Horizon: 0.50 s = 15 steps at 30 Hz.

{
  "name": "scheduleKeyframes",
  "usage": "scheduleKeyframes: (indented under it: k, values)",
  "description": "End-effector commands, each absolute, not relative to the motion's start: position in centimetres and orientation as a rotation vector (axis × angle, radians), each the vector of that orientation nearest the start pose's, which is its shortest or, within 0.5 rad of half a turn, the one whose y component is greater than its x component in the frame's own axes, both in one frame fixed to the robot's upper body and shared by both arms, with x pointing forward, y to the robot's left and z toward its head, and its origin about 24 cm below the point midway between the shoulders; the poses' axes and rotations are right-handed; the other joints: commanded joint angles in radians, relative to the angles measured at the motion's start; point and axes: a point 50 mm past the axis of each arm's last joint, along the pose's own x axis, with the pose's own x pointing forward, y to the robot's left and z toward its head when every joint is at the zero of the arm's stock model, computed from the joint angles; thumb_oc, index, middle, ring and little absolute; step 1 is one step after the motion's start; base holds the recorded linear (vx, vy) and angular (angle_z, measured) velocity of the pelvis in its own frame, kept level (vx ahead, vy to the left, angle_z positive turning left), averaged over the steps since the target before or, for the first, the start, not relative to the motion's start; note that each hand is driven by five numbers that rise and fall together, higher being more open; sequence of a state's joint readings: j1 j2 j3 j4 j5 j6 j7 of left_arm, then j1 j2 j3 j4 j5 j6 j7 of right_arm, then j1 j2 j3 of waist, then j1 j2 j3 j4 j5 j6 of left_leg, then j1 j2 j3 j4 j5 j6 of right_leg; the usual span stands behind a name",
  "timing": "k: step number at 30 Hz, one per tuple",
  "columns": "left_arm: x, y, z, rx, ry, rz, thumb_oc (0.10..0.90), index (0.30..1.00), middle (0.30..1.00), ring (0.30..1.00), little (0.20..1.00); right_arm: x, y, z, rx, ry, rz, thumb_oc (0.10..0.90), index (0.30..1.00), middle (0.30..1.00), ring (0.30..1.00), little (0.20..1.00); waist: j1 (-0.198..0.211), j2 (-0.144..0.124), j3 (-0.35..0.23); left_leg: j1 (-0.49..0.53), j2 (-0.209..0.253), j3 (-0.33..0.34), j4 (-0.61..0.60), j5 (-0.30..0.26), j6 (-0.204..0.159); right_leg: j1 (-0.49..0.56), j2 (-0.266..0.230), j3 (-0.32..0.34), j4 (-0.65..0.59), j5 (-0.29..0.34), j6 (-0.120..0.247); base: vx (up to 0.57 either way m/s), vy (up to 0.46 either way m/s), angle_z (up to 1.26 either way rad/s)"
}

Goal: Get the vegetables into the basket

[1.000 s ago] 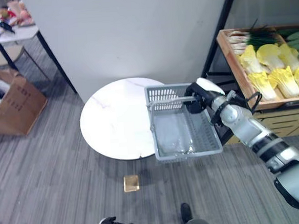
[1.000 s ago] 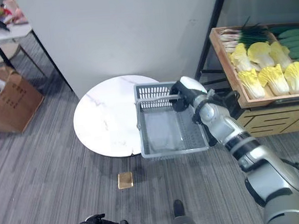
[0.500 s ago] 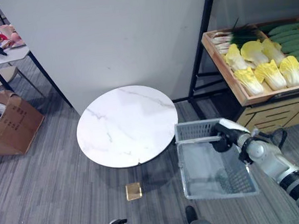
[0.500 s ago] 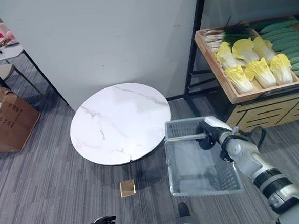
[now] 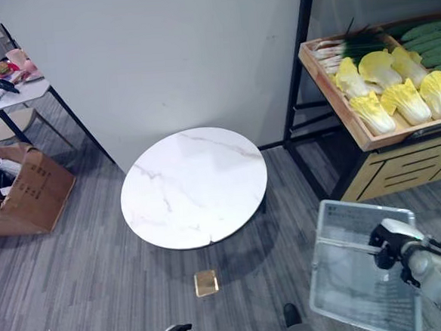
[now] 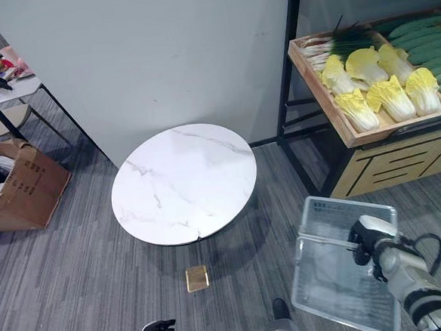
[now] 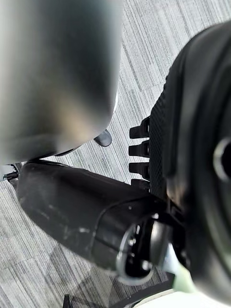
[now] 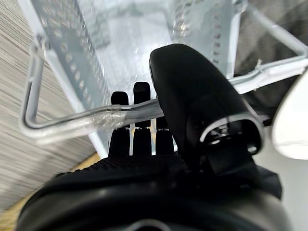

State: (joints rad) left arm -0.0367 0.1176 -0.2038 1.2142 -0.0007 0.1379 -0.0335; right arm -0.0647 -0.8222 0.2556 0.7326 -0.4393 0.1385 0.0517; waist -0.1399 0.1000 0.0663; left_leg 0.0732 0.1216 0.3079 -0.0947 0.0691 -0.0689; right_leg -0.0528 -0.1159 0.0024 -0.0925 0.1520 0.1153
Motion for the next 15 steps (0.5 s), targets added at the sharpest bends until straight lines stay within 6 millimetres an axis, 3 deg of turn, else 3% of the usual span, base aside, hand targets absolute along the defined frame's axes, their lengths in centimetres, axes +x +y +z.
scheduleKeyframes:
  k: [1,7,15]
  values:
    - [8.9,20.2,-17.0,0.304,1.364,-0.107,0.900,1.000,1.000,1.000,1.000,23.1,-38.8,2.4,-1.335,0.700,-0.177,0.400,0.300,0.300,0.300,0.300,0.002,-0.079,-0.003,0.042,-0.061,-0.031,0.007,-0.038,-0.014,0.066,0.030,0.029,0.056,-0.072,0.008,0.00,0.000,0.00]
    - [9.3,20.1,-16.9,0.308,1.341,-0.114,0.900,1.000,1.000,1.000,1.000,21.4,-39.9,1.1,-1.287,0.783,-0.222,0.400,0.300,0.300,0.300,0.300,-0.008,-0.074,-0.002,0.045,-0.066,-0.031,0.007,-0.044,-0.013,0.067,0.027,0.031,0.052,-0.069,0.009,0.00,0.000,0.00]
    - [9.8,19.9,-16.7,0.310,1.314,-0.125,0.900,1.000,1.000,1.000,1.000,20.5,-40.4,0.4,-1.251,0.822,-0.256,0.400,0.300,0.300,0.300,0.300,-0.012,-0.069,0.002,0.043,-0.068,-0.032,0.007,-0.045,-0.012,0.064,0.025,0.032,0.053,-0.068,0.010,0.00,0.000,0.00]
